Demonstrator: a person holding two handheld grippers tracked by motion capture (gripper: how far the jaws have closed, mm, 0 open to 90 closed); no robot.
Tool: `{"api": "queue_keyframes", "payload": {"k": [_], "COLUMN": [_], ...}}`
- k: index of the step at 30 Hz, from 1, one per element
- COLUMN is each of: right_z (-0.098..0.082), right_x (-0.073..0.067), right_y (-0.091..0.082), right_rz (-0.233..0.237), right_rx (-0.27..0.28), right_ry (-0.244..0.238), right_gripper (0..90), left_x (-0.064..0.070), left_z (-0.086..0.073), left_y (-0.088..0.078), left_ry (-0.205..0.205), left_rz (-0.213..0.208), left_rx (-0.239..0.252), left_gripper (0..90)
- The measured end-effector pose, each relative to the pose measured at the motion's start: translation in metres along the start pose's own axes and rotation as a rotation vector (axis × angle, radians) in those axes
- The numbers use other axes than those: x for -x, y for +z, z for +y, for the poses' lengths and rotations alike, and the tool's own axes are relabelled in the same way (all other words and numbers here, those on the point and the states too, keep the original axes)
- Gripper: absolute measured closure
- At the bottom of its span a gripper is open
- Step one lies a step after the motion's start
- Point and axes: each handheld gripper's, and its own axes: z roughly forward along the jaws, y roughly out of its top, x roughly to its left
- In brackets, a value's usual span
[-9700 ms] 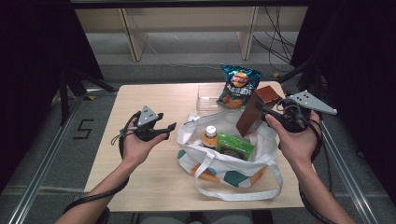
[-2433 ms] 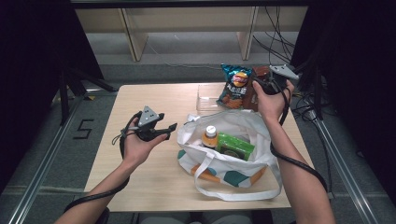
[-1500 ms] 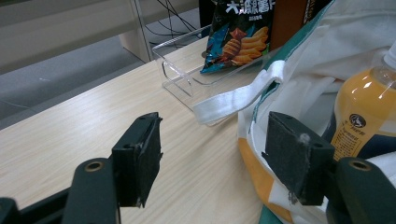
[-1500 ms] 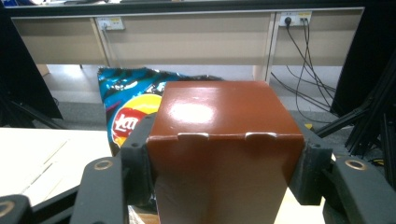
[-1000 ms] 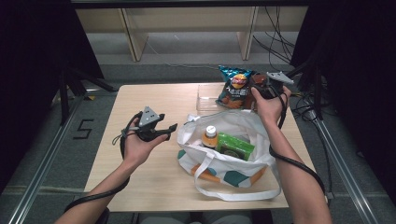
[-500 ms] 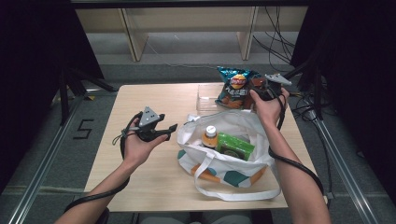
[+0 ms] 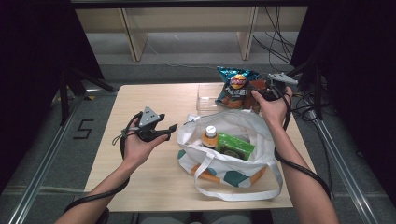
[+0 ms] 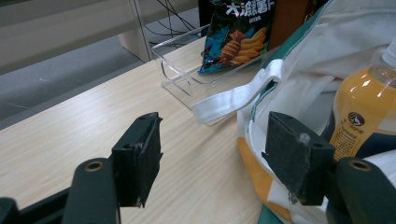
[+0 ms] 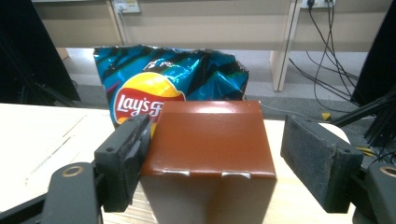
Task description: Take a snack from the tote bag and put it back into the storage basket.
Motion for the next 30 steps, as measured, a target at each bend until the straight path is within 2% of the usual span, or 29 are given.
{"api": "queue_keyframes", "payload": {"k": [3,4,5,7,14,16,20,25,26,28,29,30], "right_z": [0.002,0.002,0.005,0.006,0.008,0.008,0.008,0.004,0.004,0.002,0.001,0.0], "right_x": [0.001,0.001,0.0,0.0,0.0,0.001,0.0,-0.002,-0.001,-0.003,-0.003,-0.005], "right_y": [-0.006,-0.006,-0.011,-0.015,-0.028,-0.036,-0.045,-0.06,-0.063,-0.069,-0.071,-0.074], "right_rz": [0.011,0.011,0.023,0.022,0.053,0.061,0.08,0.097,0.102,0.11,0.111,0.12], "right_rx": [0.021,0.021,0.018,0.029,0.024,0.035,0.035,0.049,0.055,0.053,0.052,0.048], "right_ry": [-0.019,-0.019,0.002,-0.017,-0.014,-0.043,-0.033,-0.052,-0.081,-0.077,-0.091,-0.076], "right_gripper": [25.0,25.0,24.9,24.9,27.1,29.7,32.3,38.9,39.6,41.8,42.4,43.0], "left_x": [0.0,0.0,0.0,0.0,0.0,0.0,0.001,0.001,0.001,0.002,0.001,0.001], "left_z": [0.0,0.0,0.0,0.001,0.001,0.001,0.001,0.001,0.001,0.001,0.0,0.0], "left_y": [0.0,0.0,0.0,0.0,-0.001,0.0,0.0,-0.001,-0.001,-0.001,-0.001,-0.001], "left_ry": [-0.001,-0.001,0.001,0.002,0.001,0.008,0.004,0.009,0.007,0.0,0.001,0.0], "left_rz": [-0.002,-0.002,-0.002,0.002,0.003,0.002,0.001,0.0,0.0,0.001,0.001,0.003], "left_rx": [0.0,0.0,0.001,-0.002,0.0,-0.001,-0.003,-0.001,0.0,-0.001,-0.002,-0.002], "left_gripper": [35.3,35.3,35.3,35.3,35.3,35.3,35.3,35.3,35.3,35.3,35.3,35.3]}}
